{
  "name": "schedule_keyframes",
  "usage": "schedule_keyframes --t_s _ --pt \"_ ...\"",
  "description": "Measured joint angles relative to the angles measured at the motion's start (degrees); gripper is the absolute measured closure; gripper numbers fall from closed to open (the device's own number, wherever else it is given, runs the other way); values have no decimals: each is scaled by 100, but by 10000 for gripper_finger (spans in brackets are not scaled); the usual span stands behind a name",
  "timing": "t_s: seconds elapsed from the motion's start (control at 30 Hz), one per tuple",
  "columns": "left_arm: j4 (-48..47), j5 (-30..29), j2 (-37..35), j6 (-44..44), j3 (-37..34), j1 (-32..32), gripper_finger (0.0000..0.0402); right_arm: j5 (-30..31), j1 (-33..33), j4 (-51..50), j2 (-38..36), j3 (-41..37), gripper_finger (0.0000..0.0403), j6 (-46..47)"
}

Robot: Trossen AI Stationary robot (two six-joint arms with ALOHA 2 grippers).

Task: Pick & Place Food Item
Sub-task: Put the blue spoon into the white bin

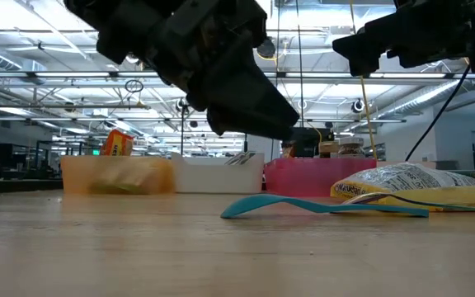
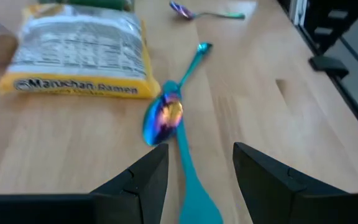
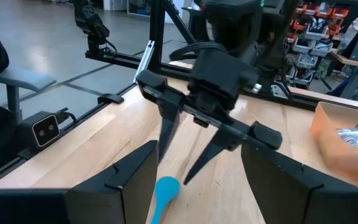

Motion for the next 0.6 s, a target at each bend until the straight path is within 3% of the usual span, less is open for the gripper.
schedule_keyframes --t_s 0.6 --pt "-992 -136 864 -125 858 -15 215 2 0 -82 0 9 179 13"
